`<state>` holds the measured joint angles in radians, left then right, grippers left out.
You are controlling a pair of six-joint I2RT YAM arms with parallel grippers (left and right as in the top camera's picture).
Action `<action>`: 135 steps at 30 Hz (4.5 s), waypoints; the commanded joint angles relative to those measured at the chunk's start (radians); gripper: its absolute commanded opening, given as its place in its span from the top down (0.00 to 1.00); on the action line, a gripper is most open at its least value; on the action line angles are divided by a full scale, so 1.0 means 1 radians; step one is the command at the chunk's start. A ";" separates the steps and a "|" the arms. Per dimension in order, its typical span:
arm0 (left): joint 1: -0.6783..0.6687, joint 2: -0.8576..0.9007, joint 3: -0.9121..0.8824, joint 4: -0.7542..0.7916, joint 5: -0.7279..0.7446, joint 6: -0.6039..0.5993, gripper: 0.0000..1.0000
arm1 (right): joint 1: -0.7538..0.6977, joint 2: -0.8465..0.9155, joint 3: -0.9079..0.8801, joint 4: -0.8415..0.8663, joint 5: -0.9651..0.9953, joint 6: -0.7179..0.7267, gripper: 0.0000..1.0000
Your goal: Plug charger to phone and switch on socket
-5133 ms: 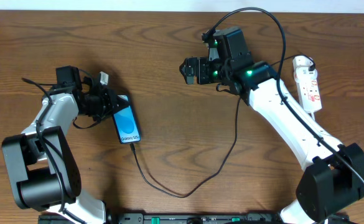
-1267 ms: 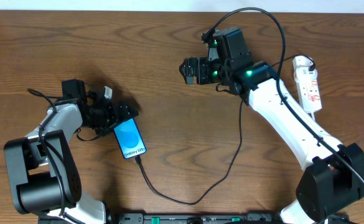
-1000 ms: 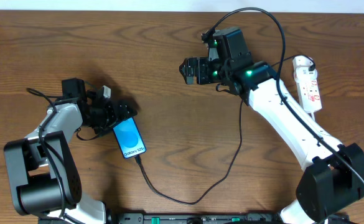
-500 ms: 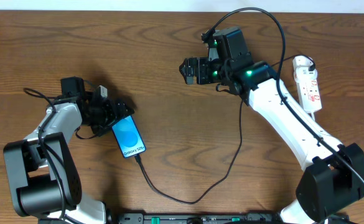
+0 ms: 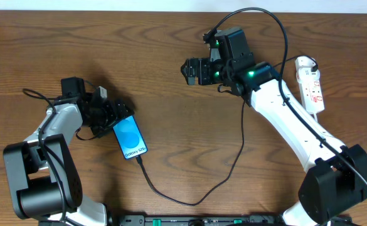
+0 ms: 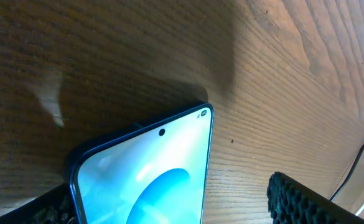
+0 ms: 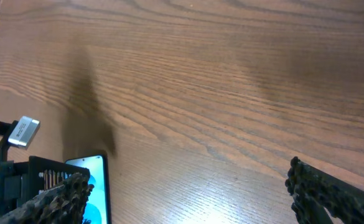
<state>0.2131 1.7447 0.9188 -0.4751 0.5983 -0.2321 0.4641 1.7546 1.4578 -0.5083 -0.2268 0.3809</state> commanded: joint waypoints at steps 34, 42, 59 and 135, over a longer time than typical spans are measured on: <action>0.003 0.049 -0.034 -0.045 -0.147 -0.006 0.12 | 0.010 -0.021 0.008 -0.001 0.011 -0.016 0.01; 0.003 0.049 -0.034 -0.063 -0.148 -0.006 0.11 | 0.010 -0.021 0.008 -0.001 0.011 -0.016 0.01; 0.004 0.019 -0.030 -0.075 -0.260 -0.051 0.11 | 0.009 -0.021 0.008 -0.001 0.012 -0.017 0.01; -0.389 -0.324 0.491 -0.560 -0.696 0.040 0.11 | -0.146 -0.021 0.008 -0.153 -0.201 -0.121 0.01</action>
<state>-0.1741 1.4345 1.3911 -1.0317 -0.0814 -0.2050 0.3775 1.7546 1.4578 -0.6415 -0.3336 0.3027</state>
